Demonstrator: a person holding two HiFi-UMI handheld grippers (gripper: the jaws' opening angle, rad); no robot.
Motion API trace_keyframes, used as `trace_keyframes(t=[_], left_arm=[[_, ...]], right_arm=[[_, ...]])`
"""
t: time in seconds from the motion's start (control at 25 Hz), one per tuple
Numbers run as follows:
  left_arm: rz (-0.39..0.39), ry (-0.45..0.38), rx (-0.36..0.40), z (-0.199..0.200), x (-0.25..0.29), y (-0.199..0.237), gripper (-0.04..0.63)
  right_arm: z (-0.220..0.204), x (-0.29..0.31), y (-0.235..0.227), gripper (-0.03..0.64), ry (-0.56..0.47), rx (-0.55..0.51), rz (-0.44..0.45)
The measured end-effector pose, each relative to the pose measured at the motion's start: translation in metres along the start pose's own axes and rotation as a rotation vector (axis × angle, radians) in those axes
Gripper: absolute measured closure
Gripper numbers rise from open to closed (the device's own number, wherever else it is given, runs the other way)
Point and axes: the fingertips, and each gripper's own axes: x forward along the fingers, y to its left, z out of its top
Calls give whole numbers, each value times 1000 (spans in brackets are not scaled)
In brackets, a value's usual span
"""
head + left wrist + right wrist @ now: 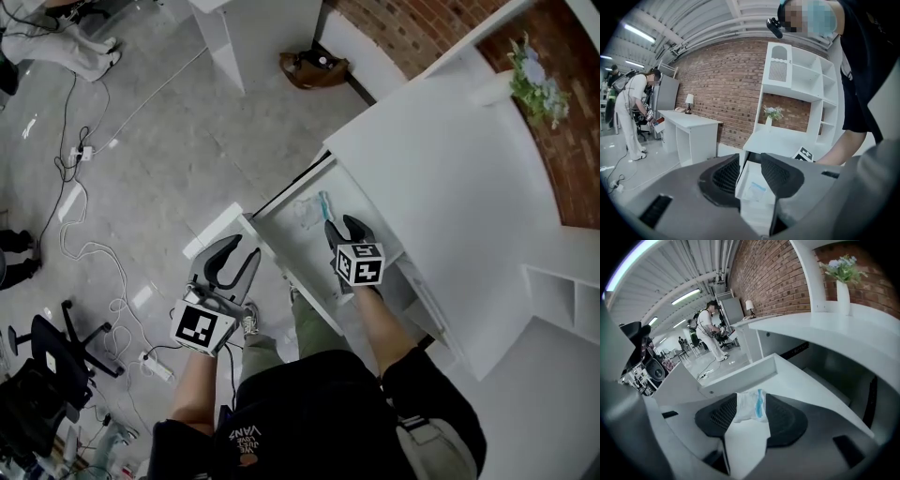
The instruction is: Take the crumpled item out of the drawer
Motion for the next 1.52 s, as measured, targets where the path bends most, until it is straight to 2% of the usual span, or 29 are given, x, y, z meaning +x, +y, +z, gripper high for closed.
trace_keyframes(t=[0.28,0.56,0.68,0.84,1.0,1.24,1.52], left_arm=[[17,23,-35,-14,6,7,471],[20,37,-56,-24,16,11,471],[19,44,-63,-26,17,13,471],[17,52,-68,-30,16,15,471],[15,56,-70,-31,15,15,471],[20,53,-66,-32,12,13,471],[19,42,-58,-26,5,11,471]], right_arm=[[-25,45,-8,428,111,6,17],[-42,74,-22,433,176,39,26],[-47,80,-19,460,200,40,43],[-54,85,-15,530,229,33,56],[-55,84,-9,591,236,22,69],[-52,76,-5,612,232,-12,66],[-29,44,7,614,152,-27,67]])
